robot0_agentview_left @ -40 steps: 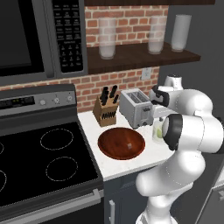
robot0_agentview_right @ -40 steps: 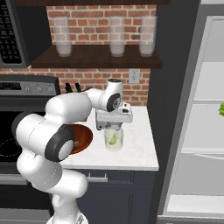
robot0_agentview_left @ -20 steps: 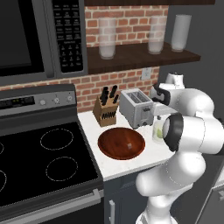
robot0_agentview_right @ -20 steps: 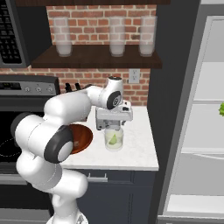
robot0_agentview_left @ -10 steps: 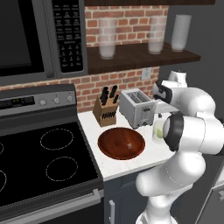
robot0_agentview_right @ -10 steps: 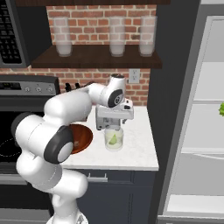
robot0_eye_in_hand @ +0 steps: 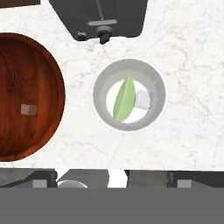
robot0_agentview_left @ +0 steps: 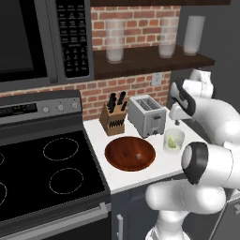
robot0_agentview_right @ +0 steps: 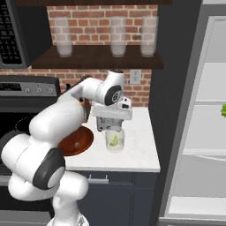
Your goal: Grab a lemon wedge from the fridge and one ice cube from the ice bowl, and put them in the glass of lemonade.
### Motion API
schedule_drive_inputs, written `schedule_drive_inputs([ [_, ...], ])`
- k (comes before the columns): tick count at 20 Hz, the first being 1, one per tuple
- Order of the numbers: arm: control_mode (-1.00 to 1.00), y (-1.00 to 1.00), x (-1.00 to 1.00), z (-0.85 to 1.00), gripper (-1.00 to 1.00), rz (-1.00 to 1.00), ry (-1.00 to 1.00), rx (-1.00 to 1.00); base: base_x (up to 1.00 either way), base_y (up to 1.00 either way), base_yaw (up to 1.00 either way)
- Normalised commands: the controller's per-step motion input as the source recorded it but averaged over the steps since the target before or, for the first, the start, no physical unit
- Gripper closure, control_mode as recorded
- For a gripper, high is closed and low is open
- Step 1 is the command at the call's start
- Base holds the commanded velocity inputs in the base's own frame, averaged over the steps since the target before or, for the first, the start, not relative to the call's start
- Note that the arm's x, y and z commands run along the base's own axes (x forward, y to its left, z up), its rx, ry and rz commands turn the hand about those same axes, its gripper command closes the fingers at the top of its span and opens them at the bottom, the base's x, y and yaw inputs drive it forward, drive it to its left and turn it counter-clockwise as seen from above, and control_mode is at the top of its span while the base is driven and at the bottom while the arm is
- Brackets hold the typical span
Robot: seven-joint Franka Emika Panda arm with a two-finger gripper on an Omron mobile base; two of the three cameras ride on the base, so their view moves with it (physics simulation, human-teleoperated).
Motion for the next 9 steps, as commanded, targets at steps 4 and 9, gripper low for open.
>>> schedule_drive_inputs([
  [4,-1.0,0.57,-0.73,0.63,-1.0,0.0,0.07,-0.07,0.0,0.0,0.0],
  [9,-1.0,0.6,-0.51,0.4,-1.0,0.0,0.12,-0.06,0.0,0.0,0.0],
])
